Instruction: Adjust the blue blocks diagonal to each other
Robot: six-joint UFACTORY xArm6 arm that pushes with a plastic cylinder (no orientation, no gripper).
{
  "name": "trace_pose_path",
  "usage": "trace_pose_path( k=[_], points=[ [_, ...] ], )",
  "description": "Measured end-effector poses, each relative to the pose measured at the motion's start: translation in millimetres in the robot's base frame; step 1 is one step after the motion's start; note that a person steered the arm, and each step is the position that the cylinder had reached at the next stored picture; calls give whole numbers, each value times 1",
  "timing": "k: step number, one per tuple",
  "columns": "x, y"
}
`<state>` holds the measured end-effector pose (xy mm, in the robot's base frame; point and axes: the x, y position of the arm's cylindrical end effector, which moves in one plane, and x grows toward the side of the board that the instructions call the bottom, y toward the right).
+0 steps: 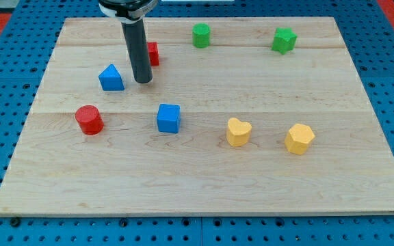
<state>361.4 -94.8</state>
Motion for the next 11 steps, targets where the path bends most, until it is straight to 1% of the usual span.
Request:
trace_pose_path(
  k=[2,3,4,5,6,7,8,9,10,11],
  points=[
    [-66,2],
    [-70,2],
    [-14,37],
    [45,8],
    [46,-74],
    [12,-77],
    [1,-101],
    [28,-37],
    [27,58],
    [26,88]
  ],
)
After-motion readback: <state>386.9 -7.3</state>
